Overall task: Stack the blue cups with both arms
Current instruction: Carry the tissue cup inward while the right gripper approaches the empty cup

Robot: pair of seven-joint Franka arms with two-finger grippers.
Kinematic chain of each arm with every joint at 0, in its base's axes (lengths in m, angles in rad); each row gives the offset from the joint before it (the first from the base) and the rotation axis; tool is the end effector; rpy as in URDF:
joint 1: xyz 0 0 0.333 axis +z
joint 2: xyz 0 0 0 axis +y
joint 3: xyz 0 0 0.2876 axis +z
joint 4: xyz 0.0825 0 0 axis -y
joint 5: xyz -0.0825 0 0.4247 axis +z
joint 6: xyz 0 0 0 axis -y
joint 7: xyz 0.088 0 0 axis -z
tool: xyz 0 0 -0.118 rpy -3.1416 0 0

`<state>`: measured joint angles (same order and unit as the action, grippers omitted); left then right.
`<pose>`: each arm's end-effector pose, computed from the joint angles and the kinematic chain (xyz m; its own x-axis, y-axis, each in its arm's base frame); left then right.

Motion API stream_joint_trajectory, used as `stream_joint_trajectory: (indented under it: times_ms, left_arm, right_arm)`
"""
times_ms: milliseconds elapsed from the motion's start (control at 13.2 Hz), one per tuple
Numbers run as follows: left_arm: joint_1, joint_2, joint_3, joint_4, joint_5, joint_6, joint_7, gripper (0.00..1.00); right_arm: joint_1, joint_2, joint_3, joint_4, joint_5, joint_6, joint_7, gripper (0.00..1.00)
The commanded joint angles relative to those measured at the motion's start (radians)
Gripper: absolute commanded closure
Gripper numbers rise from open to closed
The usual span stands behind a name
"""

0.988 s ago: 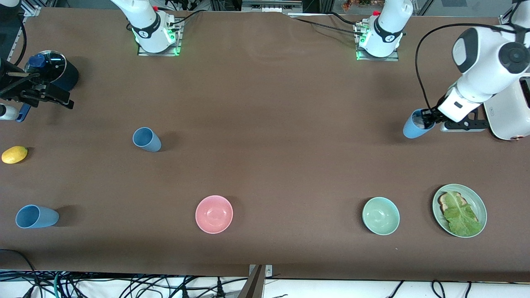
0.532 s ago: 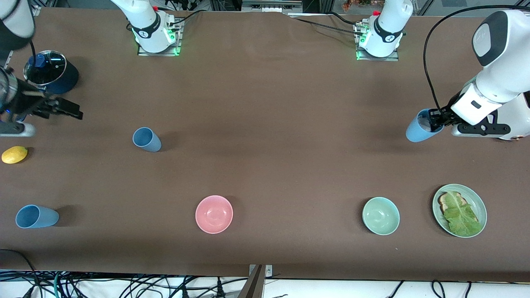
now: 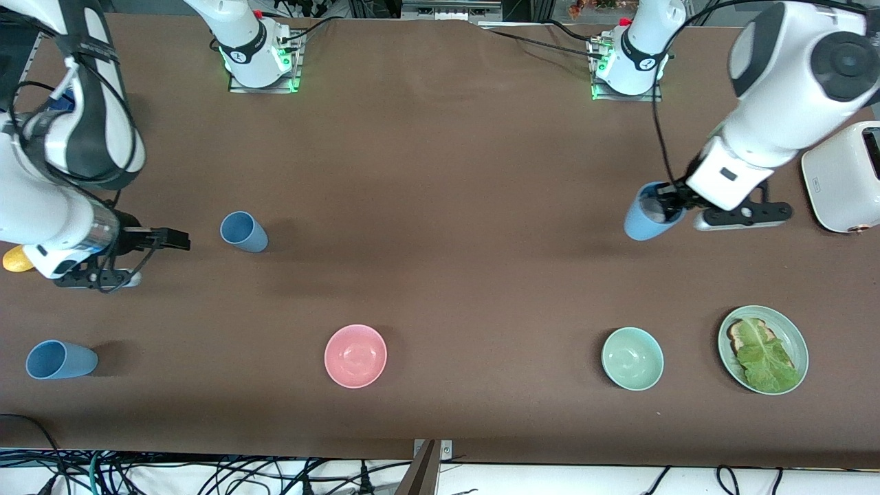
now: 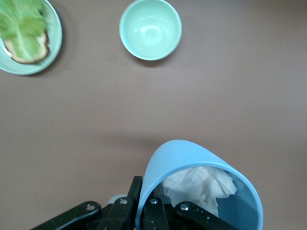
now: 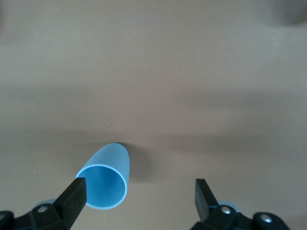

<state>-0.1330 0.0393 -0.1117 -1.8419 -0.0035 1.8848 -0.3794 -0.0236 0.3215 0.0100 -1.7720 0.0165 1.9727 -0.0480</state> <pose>0.5936 -0.1479 0.4484 0.9908 0.1355 0.0007 0.1354 -0.9907 0.0086 0.6514 -0.0079 0.3115 0.9924 0.0279 -0.1196 0.0253 -0.9994 -0.0232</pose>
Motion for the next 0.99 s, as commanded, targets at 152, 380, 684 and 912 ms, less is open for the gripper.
stream_joint_trajectory:
  times_ms: [152, 380, 684, 912]
  left_arm:
    - [-0.063, 0.036, -0.097, 0.035, -0.013, -0.015, -0.255, 1.00]
    - [-0.129, 0.065, -0.144, 0.038, -0.012, 0.025, -0.401, 1.00]
    - [-0.204, 0.148, -0.212, 0.038, -0.009, 0.146, -0.571, 1.00]
    - [-0.249, 0.217, -0.213, 0.038, -0.009, 0.241, -0.616, 1.00]
  right_arm:
    - [-0.001, -0.127, 0.027, -0.347, -0.009, 0.308, -0.009, 0.00]
    - [-0.001, -0.145, 0.030, -0.444, -0.010, 0.380, -0.009, 0.00]
    - [0.001, -0.134, 0.030, -0.458, -0.010, 0.388, -0.009, 0.00]
    - [0.022, -0.119, 0.030, -0.458, -0.009, 0.380, -0.009, 0.00]
